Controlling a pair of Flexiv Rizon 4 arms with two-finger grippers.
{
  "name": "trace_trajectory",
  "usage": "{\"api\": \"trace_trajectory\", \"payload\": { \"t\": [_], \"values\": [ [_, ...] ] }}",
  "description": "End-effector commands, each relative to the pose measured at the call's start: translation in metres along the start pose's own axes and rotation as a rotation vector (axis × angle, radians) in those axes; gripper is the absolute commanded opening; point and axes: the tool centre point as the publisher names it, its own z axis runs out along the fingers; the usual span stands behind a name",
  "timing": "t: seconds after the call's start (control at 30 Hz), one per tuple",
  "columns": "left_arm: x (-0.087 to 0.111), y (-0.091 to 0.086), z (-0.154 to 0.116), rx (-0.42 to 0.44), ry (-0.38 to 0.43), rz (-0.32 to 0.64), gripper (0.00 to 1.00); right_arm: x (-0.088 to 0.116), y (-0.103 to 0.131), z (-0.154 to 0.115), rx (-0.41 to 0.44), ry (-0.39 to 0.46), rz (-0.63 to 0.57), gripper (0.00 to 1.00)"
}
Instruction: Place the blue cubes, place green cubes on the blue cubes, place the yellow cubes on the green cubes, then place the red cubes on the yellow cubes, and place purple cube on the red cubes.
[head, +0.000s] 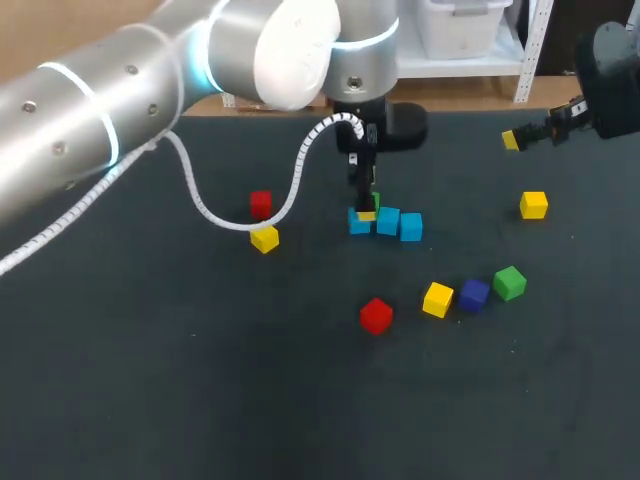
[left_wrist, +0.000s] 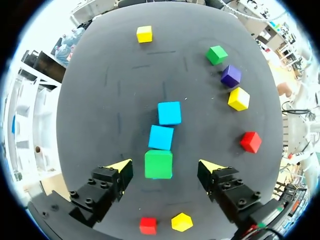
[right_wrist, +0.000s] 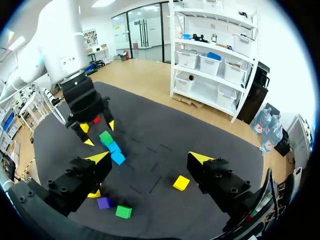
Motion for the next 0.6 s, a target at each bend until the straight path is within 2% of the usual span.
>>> {"api": "trace_trajectory", "payload": {
  "t": [0.03,0.13,0.17,0.47,0.6],
  "values": [
    [-0.004,0.002,0.001,0.043,0.006,0.007,0.74,0.001,0.002,0.0,0.008,-0.002,0.001,1.0],
    [-0.003,-0.001,0.004,0.044,0.017,0.009,0.51,0.001,0.002,0.0,0.008,-0.002,0.001,1.0],
    [-0.003,-0.001,0.006,0.045,0.021,0.008,0.47,0.001,0.002,0.0,0.008,-0.002,0.001,1.0],
    [-0.002,-0.003,0.01,0.038,0.025,-0.008,0.15,0.001,0.002,0.0,0.008,-0.002,0.001,1.0],
    [-0.001,-0.002,0.005,0.021,0.025,-0.012,0.08,0.001,0.002,0.0,0.008,-0.002,0.001,1.0]
  ]
}}
